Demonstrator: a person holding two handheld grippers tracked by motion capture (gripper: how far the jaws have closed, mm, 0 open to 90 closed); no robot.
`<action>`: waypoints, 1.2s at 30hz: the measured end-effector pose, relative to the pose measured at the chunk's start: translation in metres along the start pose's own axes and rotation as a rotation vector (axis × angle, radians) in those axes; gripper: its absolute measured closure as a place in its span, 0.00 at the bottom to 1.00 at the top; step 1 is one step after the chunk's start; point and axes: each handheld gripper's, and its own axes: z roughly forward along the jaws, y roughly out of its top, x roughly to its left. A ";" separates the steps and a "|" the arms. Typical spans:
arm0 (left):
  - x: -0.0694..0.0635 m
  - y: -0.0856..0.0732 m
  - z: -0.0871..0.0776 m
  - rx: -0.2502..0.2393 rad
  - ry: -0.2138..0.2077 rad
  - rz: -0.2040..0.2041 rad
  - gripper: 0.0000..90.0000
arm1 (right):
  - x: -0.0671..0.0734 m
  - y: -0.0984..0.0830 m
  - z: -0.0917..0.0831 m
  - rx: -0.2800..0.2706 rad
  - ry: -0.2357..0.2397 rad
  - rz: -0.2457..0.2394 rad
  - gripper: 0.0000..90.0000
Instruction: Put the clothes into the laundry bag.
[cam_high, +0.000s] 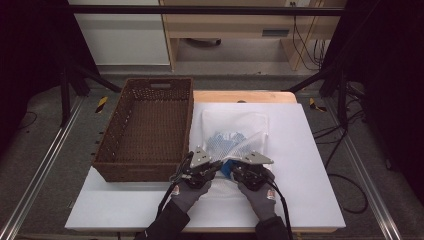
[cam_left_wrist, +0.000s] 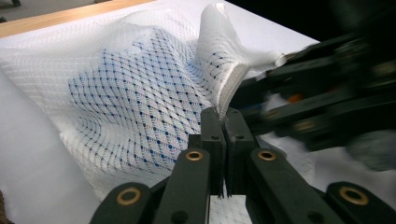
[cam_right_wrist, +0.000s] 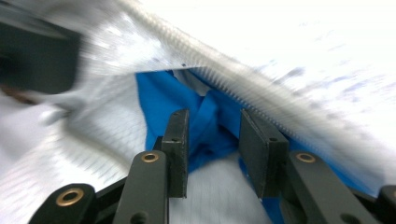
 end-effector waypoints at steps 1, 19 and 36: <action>0.000 -0.001 0.001 0.003 0.000 0.003 0.98 | -0.003 -0.001 -0.017 -0.017 0.014 -0.003 0.76; -0.008 -0.009 -0.014 0.077 0.029 0.064 0.72 | -0.077 -0.035 -0.043 0.108 -0.154 0.123 0.70; 0.006 -0.066 -0.012 0.209 0.170 -0.032 0.80 | -0.087 -0.053 -0.052 0.153 -0.139 0.156 0.81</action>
